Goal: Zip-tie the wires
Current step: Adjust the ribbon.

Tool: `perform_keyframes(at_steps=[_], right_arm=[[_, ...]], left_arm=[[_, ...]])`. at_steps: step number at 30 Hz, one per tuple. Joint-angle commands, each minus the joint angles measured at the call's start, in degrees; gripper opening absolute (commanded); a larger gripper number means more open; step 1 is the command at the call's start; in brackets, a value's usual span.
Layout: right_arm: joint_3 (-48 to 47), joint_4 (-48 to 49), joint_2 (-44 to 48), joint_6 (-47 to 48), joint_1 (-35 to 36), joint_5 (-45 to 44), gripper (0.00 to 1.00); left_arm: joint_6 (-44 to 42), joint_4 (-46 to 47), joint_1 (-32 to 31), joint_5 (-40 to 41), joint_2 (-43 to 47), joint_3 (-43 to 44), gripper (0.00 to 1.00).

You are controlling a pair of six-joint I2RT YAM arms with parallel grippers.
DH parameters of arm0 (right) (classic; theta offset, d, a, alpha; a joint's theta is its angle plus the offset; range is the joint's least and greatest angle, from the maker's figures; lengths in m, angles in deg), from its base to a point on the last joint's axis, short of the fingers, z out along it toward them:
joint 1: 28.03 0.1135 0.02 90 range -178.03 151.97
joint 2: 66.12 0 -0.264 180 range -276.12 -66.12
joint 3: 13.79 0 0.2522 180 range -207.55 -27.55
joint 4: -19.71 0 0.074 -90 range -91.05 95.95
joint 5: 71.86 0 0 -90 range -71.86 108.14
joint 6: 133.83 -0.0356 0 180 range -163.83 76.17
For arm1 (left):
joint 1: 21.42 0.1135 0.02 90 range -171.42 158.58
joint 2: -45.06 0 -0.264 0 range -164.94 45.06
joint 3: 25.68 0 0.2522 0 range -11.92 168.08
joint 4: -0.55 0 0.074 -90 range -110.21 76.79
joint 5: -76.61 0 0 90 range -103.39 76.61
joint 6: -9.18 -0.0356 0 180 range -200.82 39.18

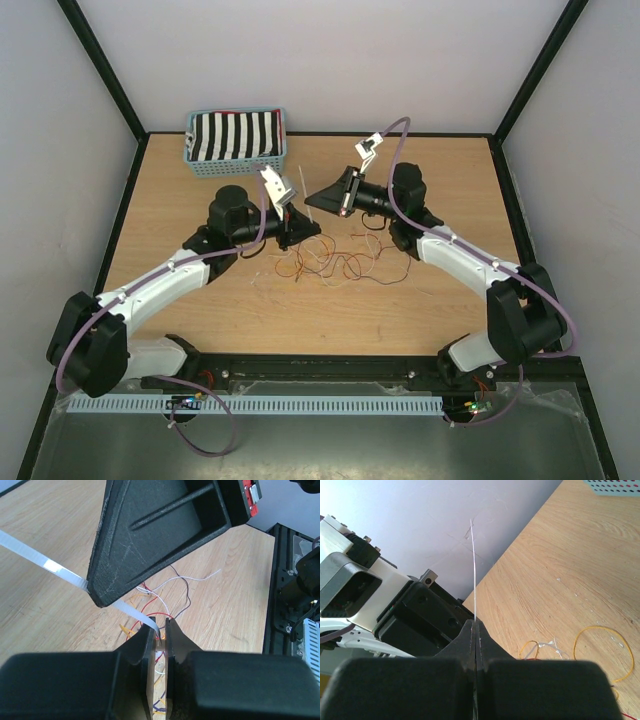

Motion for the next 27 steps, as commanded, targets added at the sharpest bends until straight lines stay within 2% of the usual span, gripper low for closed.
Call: perform_keyframes(at_steps=[1, 27], right_arm=[[-3.6, 2.7, 0.6, 0.2, -0.5, -2.4, 0.00], [-10.7, 1.1, -1.8, 0.7, -1.8, -6.8, 0.00]], left_arm=[[0.5, 1.8, -0.3, -1.9, -0.6, -1.1, 0.10], [2.8, 5.1, -0.4, -2.0, -1.6, -7.1, 0.13]])
